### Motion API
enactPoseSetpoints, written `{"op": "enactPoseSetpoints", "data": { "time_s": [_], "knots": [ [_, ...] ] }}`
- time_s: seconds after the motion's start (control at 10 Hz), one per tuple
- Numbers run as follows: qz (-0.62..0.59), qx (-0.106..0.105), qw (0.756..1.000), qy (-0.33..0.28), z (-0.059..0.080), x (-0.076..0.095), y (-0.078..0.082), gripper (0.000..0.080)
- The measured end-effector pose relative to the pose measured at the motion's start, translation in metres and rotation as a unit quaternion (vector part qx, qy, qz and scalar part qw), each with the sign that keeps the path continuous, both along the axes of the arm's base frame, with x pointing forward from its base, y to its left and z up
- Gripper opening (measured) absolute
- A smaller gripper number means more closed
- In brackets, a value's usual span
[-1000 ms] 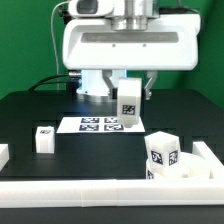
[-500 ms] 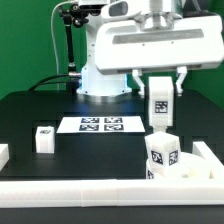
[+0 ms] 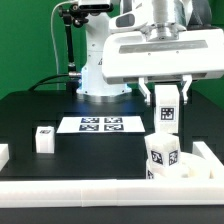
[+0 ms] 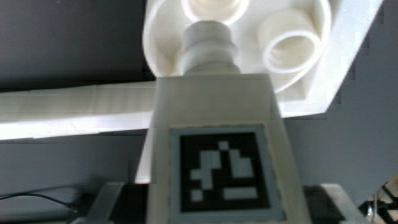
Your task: Assemble stool
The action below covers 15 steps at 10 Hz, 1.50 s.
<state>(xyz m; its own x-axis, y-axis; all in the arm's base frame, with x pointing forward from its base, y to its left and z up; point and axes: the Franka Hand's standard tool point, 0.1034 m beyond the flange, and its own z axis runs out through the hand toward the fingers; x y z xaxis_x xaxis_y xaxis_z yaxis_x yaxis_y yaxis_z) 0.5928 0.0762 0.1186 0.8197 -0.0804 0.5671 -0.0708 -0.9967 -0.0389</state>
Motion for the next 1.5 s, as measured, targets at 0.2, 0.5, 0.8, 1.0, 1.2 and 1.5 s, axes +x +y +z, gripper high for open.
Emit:
{"op": "enactPoseSetpoints", "data": {
  "time_s": [0.2, 0.5, 0.8, 1.0, 1.2, 1.5],
  "knots": [
    [0.022, -0.003, 1.0, 0.006, 0.002, 0.019, 0.023, 0.0338],
    [0.036, -0.011, 0.999, 0.003, -0.005, 0.03, 0.031, 0.0338],
    [0.038, -0.012, 0.999, 0.003, -0.006, 0.03, 0.031, 0.0338],
    [0.042, -0.013, 0.999, 0.003, -0.009, 0.032, 0.036, 0.0338],
    [0.045, -0.015, 0.999, 0.001, -0.016, 0.041, 0.039, 0.0338],
    [0.049, -0.019, 0.999, -0.008, -0.019, 0.042, 0.038, 0.0338]
  ]
}}
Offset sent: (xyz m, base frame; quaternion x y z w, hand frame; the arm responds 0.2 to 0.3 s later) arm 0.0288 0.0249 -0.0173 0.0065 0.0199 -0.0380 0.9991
